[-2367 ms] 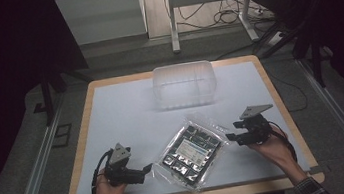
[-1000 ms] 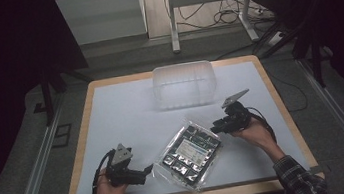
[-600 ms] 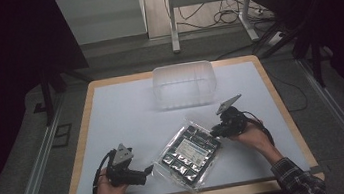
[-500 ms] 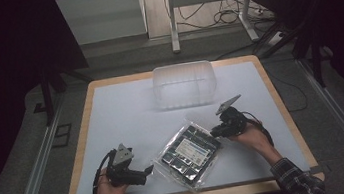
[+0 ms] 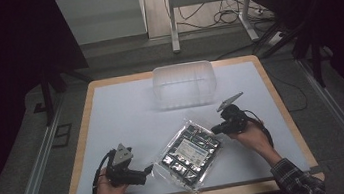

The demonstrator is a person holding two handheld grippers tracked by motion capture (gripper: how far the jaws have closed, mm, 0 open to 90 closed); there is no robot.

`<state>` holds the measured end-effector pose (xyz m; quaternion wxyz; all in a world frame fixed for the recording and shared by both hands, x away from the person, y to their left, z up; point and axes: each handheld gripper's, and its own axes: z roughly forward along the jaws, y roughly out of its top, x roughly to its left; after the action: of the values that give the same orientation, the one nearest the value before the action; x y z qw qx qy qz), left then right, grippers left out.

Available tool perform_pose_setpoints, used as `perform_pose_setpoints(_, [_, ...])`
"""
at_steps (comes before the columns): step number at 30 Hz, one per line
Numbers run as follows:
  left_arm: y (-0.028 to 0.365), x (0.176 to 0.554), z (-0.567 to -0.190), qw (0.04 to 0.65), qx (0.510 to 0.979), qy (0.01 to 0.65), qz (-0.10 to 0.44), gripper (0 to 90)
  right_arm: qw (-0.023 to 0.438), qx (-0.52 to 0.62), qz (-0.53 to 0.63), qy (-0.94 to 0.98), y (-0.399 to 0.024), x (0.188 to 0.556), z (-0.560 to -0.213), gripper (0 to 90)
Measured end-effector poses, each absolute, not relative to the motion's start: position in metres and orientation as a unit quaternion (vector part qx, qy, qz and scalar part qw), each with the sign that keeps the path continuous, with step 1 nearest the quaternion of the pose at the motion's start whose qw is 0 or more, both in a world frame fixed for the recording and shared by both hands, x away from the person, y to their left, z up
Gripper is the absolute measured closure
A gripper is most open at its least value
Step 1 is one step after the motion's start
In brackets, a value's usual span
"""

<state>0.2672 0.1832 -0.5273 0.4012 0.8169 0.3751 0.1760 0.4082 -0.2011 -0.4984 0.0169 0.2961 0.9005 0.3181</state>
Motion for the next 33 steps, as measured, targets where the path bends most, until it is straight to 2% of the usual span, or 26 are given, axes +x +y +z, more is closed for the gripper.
perform_pose_setpoints(33, [0.188,0.265,-0.523,0.416,0.798,0.388,0.198,0.1,-0.008,0.274,0.435,0.858,-0.206,0.384,-0.396,88.9])
